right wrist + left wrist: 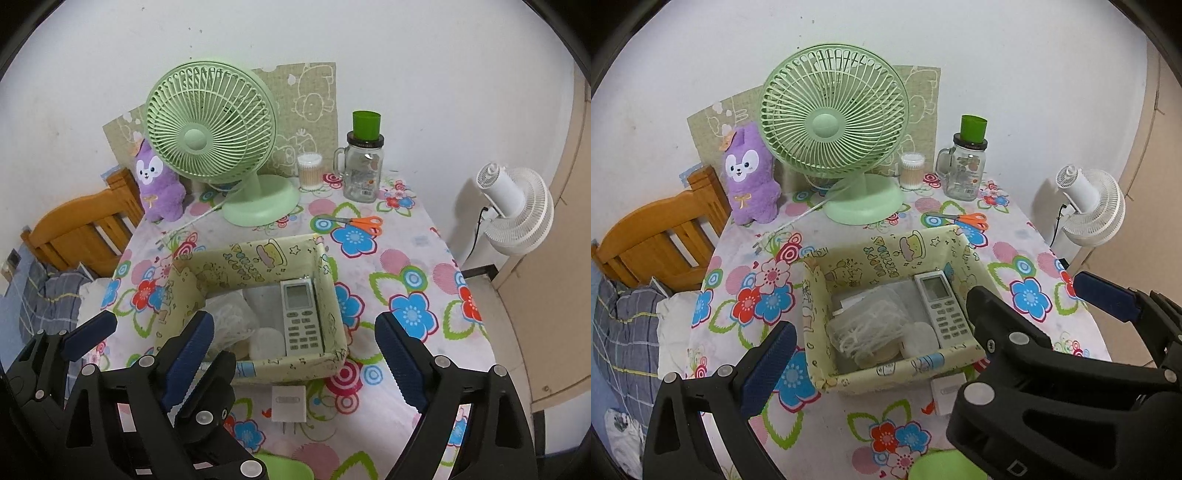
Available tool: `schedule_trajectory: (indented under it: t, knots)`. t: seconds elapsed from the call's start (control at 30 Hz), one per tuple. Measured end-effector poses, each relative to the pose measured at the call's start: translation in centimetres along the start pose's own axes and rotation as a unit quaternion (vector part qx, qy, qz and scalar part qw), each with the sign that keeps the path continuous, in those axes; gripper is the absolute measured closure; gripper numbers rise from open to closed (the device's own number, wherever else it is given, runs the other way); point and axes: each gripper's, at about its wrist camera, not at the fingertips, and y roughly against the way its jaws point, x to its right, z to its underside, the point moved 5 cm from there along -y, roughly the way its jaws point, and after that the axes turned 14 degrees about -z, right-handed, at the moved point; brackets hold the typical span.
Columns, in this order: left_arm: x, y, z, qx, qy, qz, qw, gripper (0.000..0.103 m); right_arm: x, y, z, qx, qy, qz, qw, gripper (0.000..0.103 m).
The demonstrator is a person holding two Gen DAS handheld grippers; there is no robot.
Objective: Organize rigid objects
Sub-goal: 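Move both grippers toward the small white plug and green oval pad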
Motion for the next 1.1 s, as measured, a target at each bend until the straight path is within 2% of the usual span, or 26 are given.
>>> schedule_trajectory:
  t: [0.73,1.1]
  knots:
    - [1.1,3.7,2.2,0.006,0.009,0.025,0.9996,0.000,-0.3,3.5,2.1,0.003,0.022,-0.005,1.000,0.004]
    - [1.8,4.0,3.5,-0.002,0.011,0.031,0.9995,0.000,0.2,3.8,3.4,-0.004,0.024,0.002,1.000,0.003]
